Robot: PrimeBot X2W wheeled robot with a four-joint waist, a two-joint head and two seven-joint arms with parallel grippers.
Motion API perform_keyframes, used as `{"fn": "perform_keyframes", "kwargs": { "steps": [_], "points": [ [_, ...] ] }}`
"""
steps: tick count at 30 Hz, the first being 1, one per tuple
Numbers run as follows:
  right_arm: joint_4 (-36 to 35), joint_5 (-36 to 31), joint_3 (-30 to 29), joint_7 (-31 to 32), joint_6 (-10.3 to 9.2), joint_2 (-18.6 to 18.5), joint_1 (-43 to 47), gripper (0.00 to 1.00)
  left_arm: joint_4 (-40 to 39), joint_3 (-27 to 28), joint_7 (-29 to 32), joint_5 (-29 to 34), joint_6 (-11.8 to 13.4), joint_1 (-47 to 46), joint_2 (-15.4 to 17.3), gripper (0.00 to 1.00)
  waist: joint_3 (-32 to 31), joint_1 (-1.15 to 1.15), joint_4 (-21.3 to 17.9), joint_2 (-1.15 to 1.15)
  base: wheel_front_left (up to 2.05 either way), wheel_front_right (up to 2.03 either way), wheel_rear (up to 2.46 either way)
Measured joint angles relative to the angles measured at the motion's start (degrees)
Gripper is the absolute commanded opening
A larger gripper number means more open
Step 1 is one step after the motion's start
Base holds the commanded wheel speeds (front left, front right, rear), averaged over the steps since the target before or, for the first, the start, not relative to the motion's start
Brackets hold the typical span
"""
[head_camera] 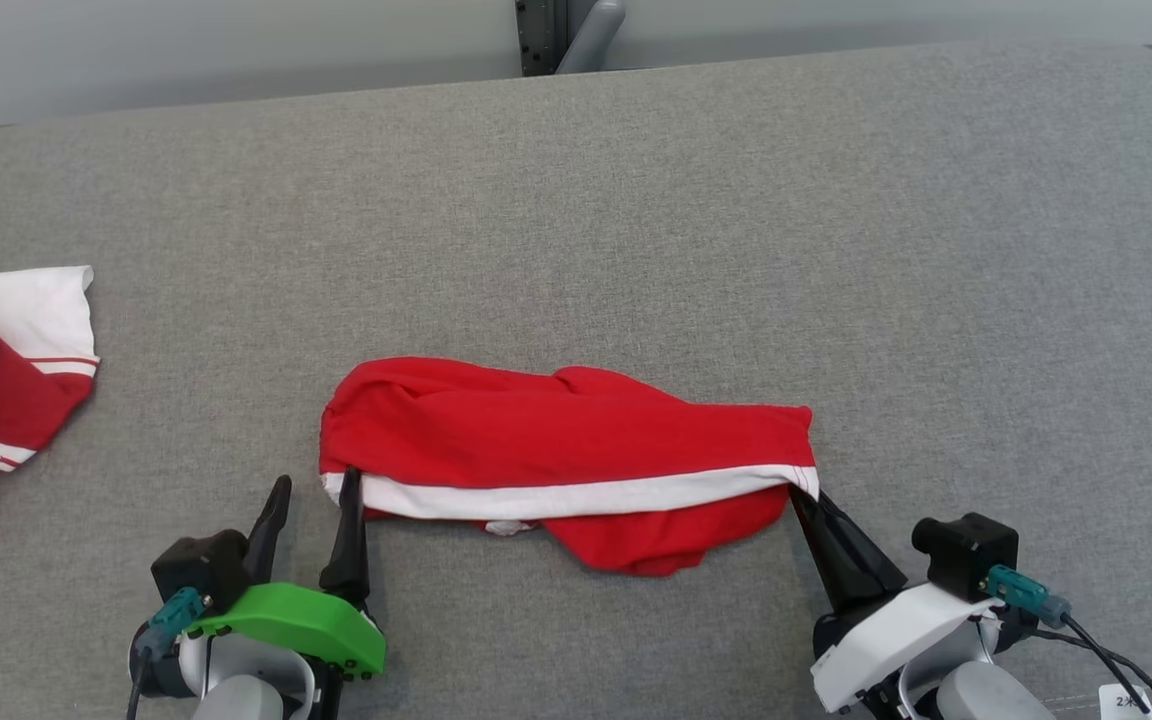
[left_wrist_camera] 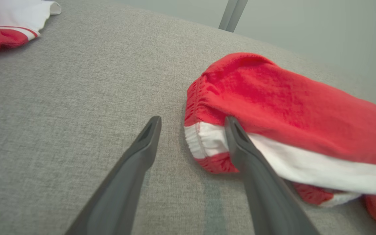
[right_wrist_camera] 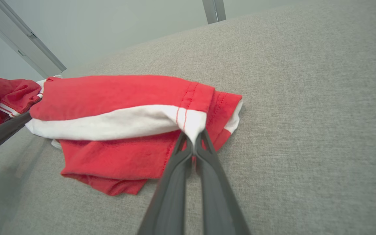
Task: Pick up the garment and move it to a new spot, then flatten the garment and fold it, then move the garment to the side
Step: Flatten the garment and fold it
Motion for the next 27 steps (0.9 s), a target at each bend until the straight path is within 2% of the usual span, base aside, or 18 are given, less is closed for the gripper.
{"fn": "perform_keyframes", "kwargs": {
  "steps": [14,15,16,17,18,19,21,23,24,25,27],
  "points": [
    [-0.02,-0.60,-0.77,0.00,0.00,0.11,-0.65,0.00,0.94,-2.67,0.00,-5.86,-0.78,-0.08,-0.01,1.00,0.65,0.00,-0.20,0.00,0.00,0.00,0.00],
    [-0.02,-0.75,-0.79,0.00,0.00,0.14,-0.65,0.00,0.79,-3.36,0.00,-6.44,-0.79,-0.07,0.02,0.97,0.63,0.00,-0.16,0.00,0.00,0.00,0.00],
    [-0.02,-0.87,-0.80,0.00,0.00,0.19,-0.65,0.00,0.67,-3.75,0.00,-6.69,-0.80,-0.05,0.00,0.92,0.64,0.00,-0.12,0.00,0.00,0.00,0.00],
    [-0.02,-0.91,-0.82,0.00,0.00,0.24,-0.65,0.00,0.56,-4.08,0.00,-6.71,-0.81,-0.02,-0.05,0.79,0.65,0.00,-0.09,0.00,0.00,0.00,0.00],
    [-0.02,-0.91,-0.83,0.00,0.00,0.29,-0.65,0.00,0.38,-4.39,0.00,-7.02,-0.81,-0.01,-0.07,0.60,0.67,0.00,-0.06,0.00,0.00,0.00,0.00],
    [-0.01,-0.92,-0.85,0.00,0.00,0.34,-0.65,0.00,0.29,-4.80,0.00,-7.33,-0.81,0.01,-0.03,0.48,0.68,0.00,-0.04,0.00,0.00,0.00,0.00],
    [0.00,-0.93,-0.87,0.00,0.00,0.41,-0.65,0.00,0.20,-5.26,0.00,-7.72,-0.81,0.03,-0.04,0.46,0.70,0.00,0.00,0.00,0.00,0.00,0.00],
    [0.01,-0.96,-0.89,0.00,0.00,0.43,-0.65,0.00,0.24,-5.34,0.00,-7.79,-0.81,0.05,-0.04,0.36,0.64,0.00,0.02,0.00,0.00,0.00,0.00],
    [0.01,-0.99,-0.92,0.00,0.00,0.46,-0.65,0.00,0.13,-5.32,0.00,-7.79,-0.81,0.06,-0.03,0.22,0.61,0.00,0.03,0.00,0.00,0.00,0.00],
    [0.00,-0.99,-1.02,0.00,0.00,0.51,-0.65,0.00,0.00,-5.33,0.00,-7.75,-0.81,0.06,-0.04,0.00,0.62,0.00,0.05,0.00,0.00,0.00,0.00],
    [-0.02,-1.00,-1.18,0.00,0.00,0.57,-0.65,0.00,-0.31,-5.33,0.00,-7.60,-0.81,0.05,-0.04,0.00,0.56,0.00,0.10,0.00,0.00,0.00,0.00]
  ]
}}
